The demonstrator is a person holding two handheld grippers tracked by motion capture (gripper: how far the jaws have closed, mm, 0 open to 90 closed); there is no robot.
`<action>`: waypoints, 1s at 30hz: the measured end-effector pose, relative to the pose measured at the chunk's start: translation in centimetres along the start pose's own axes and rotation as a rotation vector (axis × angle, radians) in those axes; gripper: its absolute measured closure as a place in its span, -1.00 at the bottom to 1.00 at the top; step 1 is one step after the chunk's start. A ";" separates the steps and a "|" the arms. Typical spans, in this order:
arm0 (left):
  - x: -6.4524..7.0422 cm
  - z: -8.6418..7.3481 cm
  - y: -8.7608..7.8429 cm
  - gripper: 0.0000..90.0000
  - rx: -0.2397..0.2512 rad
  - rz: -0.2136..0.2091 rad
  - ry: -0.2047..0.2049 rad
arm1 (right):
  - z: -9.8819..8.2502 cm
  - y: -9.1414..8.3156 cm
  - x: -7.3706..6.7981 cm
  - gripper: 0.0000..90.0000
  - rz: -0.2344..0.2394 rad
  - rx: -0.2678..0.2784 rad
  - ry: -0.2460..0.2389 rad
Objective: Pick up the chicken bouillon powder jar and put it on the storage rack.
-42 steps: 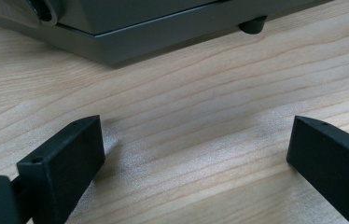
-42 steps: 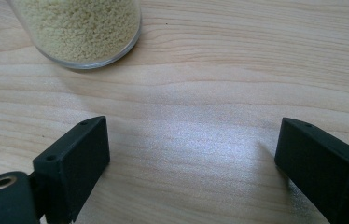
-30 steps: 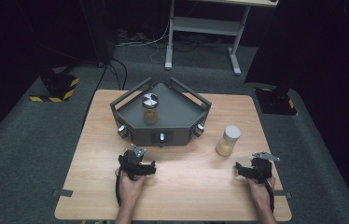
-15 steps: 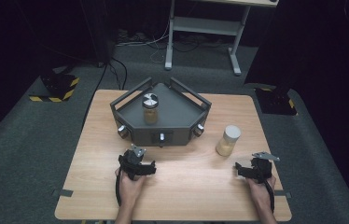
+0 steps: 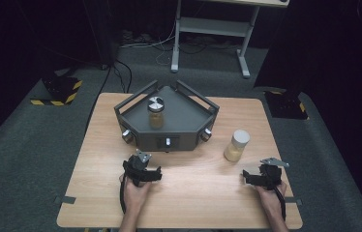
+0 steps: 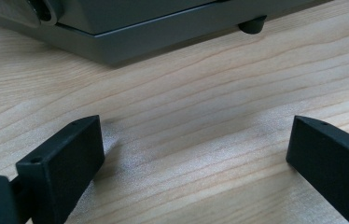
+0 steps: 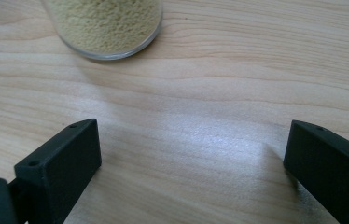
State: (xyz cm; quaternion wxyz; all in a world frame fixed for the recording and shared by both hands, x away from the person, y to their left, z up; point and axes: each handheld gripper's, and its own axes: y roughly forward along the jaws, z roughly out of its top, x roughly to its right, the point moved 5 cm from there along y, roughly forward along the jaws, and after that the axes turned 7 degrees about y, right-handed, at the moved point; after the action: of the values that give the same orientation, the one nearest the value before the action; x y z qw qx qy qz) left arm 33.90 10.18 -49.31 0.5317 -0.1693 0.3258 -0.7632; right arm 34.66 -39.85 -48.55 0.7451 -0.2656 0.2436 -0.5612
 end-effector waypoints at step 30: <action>0.0 0.0 0.0 -0.91 0.000 0.000 0.000 | 1.9 -0.8 -3.0 -0.92 0.102 0.052 -0.078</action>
State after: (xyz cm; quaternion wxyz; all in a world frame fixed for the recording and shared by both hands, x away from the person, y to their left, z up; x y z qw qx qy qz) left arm 33.90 10.17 -49.31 0.5319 -0.1693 0.3256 -0.7632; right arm 34.60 -36.91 -46.46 0.7883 -0.2549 0.2129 -0.5179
